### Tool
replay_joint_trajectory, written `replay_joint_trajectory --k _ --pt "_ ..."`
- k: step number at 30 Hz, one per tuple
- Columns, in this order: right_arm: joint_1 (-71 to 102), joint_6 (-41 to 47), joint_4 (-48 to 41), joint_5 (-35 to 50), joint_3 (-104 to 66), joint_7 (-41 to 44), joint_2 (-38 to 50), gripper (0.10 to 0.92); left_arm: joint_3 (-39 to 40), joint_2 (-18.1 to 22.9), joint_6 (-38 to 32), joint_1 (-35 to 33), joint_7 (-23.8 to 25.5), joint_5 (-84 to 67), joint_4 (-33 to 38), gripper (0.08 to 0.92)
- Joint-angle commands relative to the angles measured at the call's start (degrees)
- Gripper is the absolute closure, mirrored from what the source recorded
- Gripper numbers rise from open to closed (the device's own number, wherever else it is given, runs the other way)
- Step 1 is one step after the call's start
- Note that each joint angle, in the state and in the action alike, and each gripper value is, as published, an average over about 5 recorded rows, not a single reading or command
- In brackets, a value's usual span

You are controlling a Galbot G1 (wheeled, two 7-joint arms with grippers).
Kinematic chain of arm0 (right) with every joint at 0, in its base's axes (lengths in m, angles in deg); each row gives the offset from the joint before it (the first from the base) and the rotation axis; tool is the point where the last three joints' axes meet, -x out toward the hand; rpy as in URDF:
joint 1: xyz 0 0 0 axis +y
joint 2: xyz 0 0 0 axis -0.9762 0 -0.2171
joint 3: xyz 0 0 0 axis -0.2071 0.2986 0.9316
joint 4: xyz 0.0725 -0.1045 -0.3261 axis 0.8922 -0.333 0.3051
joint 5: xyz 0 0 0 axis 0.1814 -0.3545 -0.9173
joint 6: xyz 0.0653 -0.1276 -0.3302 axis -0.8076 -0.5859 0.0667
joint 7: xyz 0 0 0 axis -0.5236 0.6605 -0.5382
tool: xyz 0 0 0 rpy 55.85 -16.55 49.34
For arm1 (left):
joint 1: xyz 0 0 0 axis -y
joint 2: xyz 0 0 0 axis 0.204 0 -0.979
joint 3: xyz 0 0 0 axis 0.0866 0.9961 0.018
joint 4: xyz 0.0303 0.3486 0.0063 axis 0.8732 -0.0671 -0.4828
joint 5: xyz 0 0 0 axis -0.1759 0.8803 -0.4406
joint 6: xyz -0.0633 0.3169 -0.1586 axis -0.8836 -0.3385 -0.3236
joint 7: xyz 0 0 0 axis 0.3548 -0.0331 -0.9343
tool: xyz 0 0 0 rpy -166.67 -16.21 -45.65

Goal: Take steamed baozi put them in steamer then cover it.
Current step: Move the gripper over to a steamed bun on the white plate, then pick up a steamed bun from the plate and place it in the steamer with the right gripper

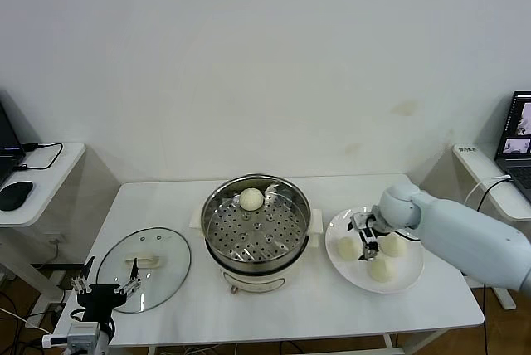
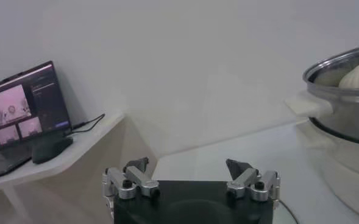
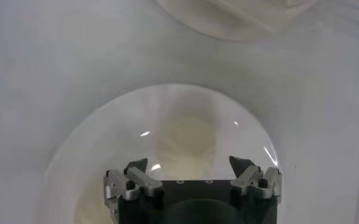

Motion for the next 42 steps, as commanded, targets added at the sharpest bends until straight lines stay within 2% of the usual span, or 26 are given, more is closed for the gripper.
replay_joint_trajectory --k 1,14,21,29,36,42 --pt "1.4 0.2 -2.9 -0.8 -0.8 -0.1 -2.7 0.207 0.0 0.0 0.0 0.0 0.0 0.0 0.0 0.177" --pt "0.7 0.1 -1.7 0.0 -1.5 0.9 -1.8 0.394 0.3 0.1 0.0 0.2 0.0 0.0 0.0 0.177" --pt "-8.0 1.6 3.5 4.9 1.2 3.4 3.8 0.406 0.4 0.1 0.0 0.3 0.0 0.0 0.2 0.177" --pt "-24.9 5.0 10.2 14.7 9.7 4.2 9.5 0.405 0.7 -0.4 0.3 0.5 0.2 -0.2 0.7 0.177" --pt "-41.0 9.8 15.1 26.3 19.2 0.4 4.1 0.392 1.2 -0.6 0.4 1.0 0.1 -0.3 0.9 0.177" --pt "-43.0 14.9 16.0 34.1 21.2 -5.0 -5.5 0.389 1.0 -0.9 0.5 1.1 0.1 -0.4 1.2 0.177"
